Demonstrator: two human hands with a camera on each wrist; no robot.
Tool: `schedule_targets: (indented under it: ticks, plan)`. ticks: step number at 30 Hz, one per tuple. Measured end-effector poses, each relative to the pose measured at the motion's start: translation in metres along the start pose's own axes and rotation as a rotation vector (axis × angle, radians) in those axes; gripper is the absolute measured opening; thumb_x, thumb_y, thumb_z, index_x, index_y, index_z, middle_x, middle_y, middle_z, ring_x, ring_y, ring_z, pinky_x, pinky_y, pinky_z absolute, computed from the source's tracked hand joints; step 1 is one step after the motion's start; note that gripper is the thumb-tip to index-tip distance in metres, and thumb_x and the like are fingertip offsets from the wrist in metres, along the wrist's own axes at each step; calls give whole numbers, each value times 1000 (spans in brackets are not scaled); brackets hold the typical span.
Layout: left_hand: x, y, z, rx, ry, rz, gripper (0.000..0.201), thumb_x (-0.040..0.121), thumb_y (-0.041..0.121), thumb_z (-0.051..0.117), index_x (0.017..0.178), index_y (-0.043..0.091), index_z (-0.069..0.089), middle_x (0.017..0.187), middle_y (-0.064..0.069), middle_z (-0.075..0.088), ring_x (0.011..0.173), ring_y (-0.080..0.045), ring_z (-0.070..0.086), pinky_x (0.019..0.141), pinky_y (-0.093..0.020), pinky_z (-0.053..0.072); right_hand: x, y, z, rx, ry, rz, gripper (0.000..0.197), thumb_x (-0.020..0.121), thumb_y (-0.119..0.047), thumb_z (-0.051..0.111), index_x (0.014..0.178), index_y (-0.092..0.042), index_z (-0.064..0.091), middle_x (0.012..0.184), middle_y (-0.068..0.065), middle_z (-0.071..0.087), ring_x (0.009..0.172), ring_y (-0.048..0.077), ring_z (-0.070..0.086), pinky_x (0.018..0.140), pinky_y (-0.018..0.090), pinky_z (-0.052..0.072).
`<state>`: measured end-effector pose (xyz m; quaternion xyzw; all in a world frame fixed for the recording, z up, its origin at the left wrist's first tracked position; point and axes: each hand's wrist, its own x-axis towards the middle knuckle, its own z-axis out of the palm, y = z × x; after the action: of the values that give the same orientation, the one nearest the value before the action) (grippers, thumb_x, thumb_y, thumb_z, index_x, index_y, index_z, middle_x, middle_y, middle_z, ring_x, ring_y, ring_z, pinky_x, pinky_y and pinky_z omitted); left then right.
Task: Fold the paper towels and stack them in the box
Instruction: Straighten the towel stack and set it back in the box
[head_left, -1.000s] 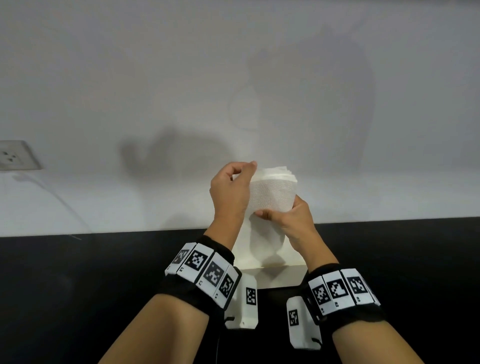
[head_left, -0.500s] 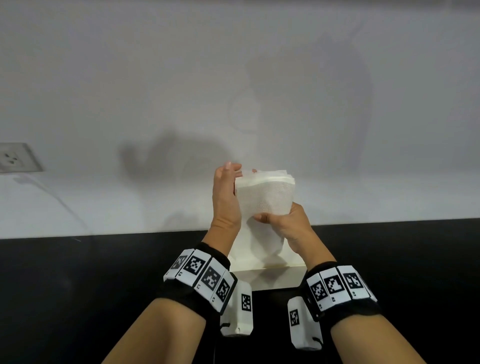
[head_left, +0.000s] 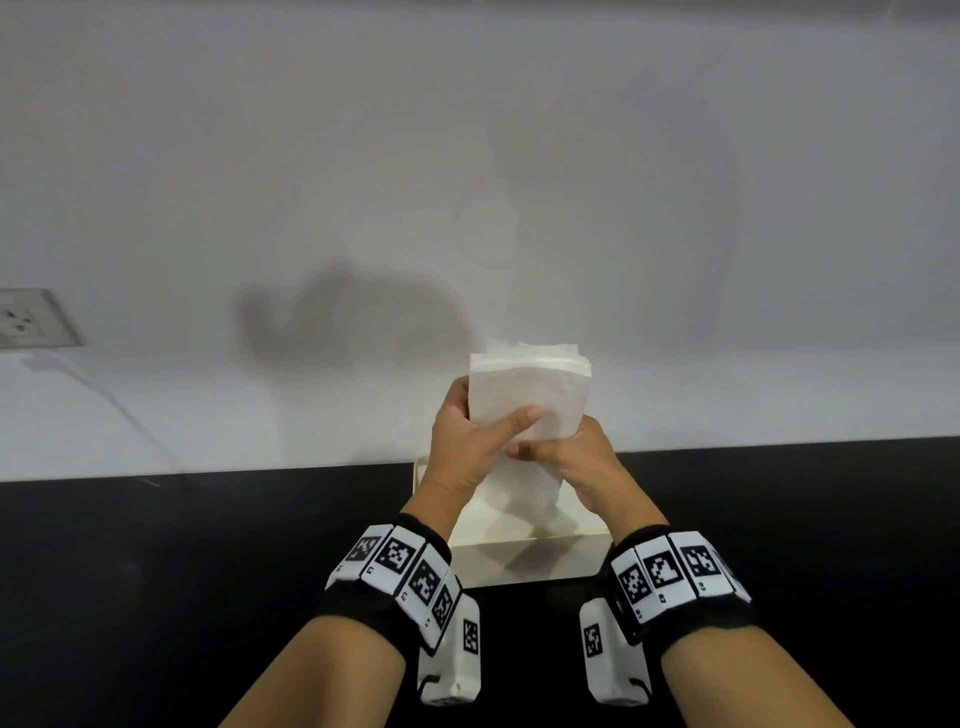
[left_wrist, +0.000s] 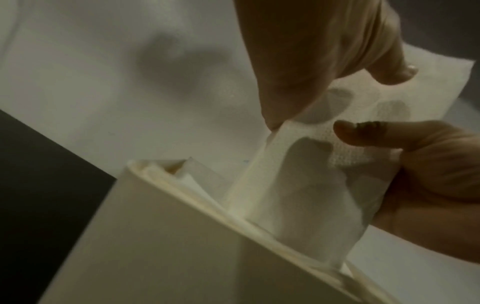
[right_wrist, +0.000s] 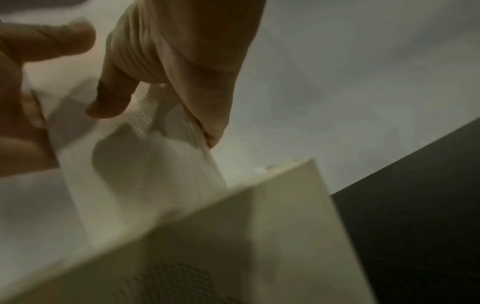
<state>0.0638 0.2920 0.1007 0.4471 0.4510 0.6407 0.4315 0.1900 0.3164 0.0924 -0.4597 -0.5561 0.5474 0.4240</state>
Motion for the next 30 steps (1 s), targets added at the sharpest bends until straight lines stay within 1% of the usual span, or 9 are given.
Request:
schedule_targets:
  ticks: [3,5,7,9,13,17,21,25,30]
  plan:
    - [-1,-3,1,50,14,-54,32,68,11,82,91,23,64,88,5,68,87,-16,65,65,-19,56,1,5,0,-64,-21,31,31,67,-5,80,90,-20,65,92,3,70,90,19,65,76,29,54]
    - [1,2,2,34,47,-74,22,72,9,78,83,23,65,82,5,68,80,-13,66,65,-21,56,3,7,-3,-74,-13,47,30,66,-7,81,88,-18,65,90,3,69,88,21,65,74,29,53]
    - [4,8,0,-76,71,-106,18,73,11,77,85,19,66,85,0,70,83,-19,67,74,-32,57,4,8,-8,-121,-19,96,34,64,-11,84,91,-16,65,89,2,70,86,21,66,74,30,54]
    - [7,14,-4,-236,92,-152,21,73,11,76,92,15,67,90,-3,72,91,-24,67,82,-41,55,4,13,-18,-191,-28,146,40,60,-18,86,95,-14,67,91,3,71,86,21,68,78,33,55]
    - [9,9,-28,-373,161,-172,31,74,2,73,102,10,65,95,-5,72,91,-23,68,82,-39,56,5,17,-42,-68,74,158,33,62,-11,85,89,-12,67,95,8,71,93,29,67,90,44,53]
    - [4,-4,-59,-79,78,-208,26,75,6,74,96,14,62,100,-11,69,97,-32,66,79,-42,56,4,17,-58,143,157,100,30,69,9,73,86,-14,65,92,4,69,96,27,63,89,39,50]
    - [0,-21,-69,154,25,-217,31,73,0,75,91,20,60,95,0,67,95,-23,64,77,-32,54,6,26,-56,148,148,88,33,72,9,70,90,-18,65,96,3,69,101,24,61,94,39,48]
    - [-3,-36,-66,188,26,-179,38,70,-9,75,92,18,62,97,-3,63,98,-19,59,80,-22,51,6,35,-48,118,137,102,32,71,10,71,88,-16,64,92,5,68,93,24,62,83,35,51]
    - [-6,-41,-60,124,62,-180,51,68,-5,78,105,24,58,105,0,59,99,-12,56,83,-21,49,6,33,-46,162,139,91,31,68,7,75,90,-13,65,92,5,70,85,21,66,72,30,52]
